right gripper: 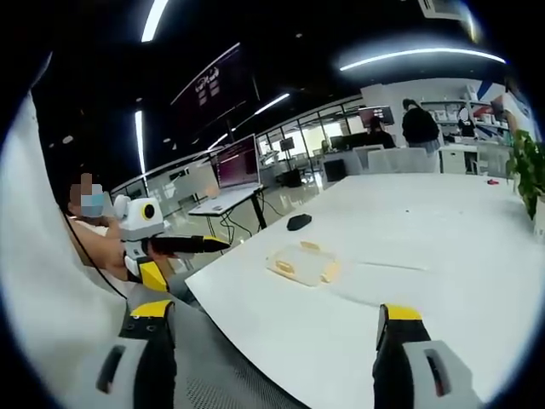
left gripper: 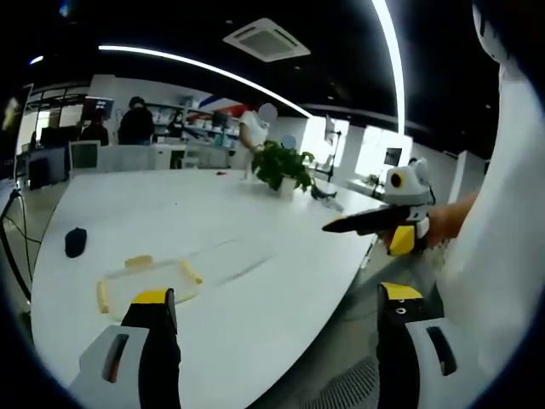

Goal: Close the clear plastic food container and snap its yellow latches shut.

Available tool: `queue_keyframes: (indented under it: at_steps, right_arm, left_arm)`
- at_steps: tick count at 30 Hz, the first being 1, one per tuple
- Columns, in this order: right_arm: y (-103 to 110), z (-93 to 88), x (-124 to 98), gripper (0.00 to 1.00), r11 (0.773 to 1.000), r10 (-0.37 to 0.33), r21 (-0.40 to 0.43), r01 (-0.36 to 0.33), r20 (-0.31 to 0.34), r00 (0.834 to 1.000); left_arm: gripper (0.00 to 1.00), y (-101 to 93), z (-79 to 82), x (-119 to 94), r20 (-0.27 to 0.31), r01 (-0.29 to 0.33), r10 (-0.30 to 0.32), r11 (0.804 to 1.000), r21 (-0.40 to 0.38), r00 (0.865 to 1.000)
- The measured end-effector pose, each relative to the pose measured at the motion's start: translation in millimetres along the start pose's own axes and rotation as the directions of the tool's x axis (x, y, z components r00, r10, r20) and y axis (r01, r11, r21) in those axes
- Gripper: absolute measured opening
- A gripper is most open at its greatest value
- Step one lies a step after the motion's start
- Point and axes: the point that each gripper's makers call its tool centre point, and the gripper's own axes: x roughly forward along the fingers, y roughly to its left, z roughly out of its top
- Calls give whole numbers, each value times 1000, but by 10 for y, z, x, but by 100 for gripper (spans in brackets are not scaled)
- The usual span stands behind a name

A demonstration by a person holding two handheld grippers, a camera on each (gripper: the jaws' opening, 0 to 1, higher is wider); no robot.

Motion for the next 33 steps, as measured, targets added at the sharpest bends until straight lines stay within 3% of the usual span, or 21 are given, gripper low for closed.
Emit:
queue_keyframes:
  at_steps: [33]
  right_arm:
    - [5,-43,20,97,1000,6,-20,-7,-24,1000]
  left_arm:
    - [97,-12,0,1,-3,8,-8,1000,1,1000]
